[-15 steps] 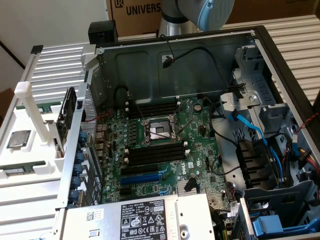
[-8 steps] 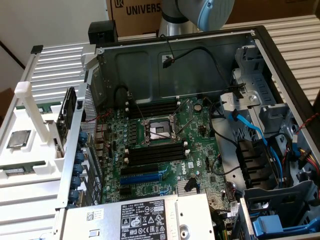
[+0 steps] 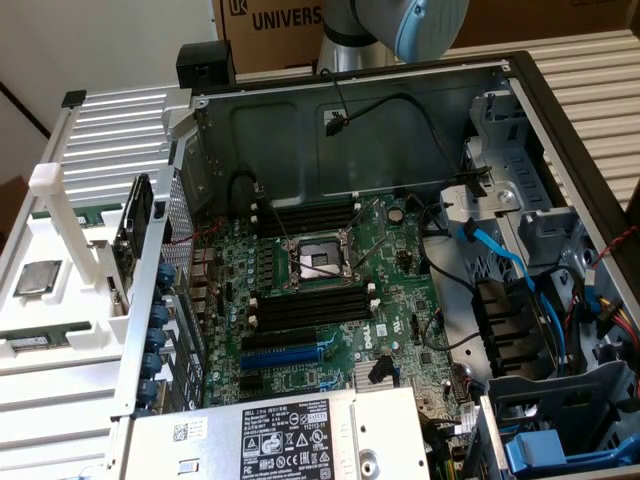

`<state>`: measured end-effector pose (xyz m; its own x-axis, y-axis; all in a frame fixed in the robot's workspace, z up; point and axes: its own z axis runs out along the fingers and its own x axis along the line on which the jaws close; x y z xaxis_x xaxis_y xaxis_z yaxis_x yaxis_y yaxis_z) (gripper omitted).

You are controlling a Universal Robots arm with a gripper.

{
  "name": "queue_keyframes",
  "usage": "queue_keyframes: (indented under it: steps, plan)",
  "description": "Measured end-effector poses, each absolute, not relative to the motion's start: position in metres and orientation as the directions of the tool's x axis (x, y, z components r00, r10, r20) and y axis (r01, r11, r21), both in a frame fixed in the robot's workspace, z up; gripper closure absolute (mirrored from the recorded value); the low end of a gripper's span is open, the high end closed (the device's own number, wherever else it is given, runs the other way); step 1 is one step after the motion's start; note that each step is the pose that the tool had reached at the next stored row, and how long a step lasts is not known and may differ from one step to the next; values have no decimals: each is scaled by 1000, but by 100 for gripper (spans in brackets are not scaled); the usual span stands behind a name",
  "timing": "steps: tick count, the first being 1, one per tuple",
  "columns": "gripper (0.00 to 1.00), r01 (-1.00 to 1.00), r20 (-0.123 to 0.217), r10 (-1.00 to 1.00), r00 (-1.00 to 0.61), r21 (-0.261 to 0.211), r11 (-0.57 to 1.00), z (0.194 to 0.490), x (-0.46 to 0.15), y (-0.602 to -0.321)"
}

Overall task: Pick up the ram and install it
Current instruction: 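Pick up the ram and move it above insertion slot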

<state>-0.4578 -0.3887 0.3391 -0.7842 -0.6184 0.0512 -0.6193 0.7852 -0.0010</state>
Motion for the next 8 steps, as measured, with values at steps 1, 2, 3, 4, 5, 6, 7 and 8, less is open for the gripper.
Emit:
queue_keyframes:
  steps: [1,2,3,4,5,6,7,8]
  plan:
    - [90,-634,51,-633,-773,-1,774,338,-458,-389]
    - [90,-648,51,-647,-761,-1,762,338,-458,-389]
    - [90,-662,51,-661,-749,-1,750,337,-458,-389]
    - [90,-675,51,-674,-737,-1,738,337,-458,-389]
    - [90,-689,51,-688,-724,-1,725,336,-458,-389]
    - [90,-701,51,-700,-712,-1,713,335,-458,-389]
    - [90,-714,51,-713,-700,-1,700,335,-458,-389]
    - [90,-726,51,-725,-687,-1,687,334,-458,-389]
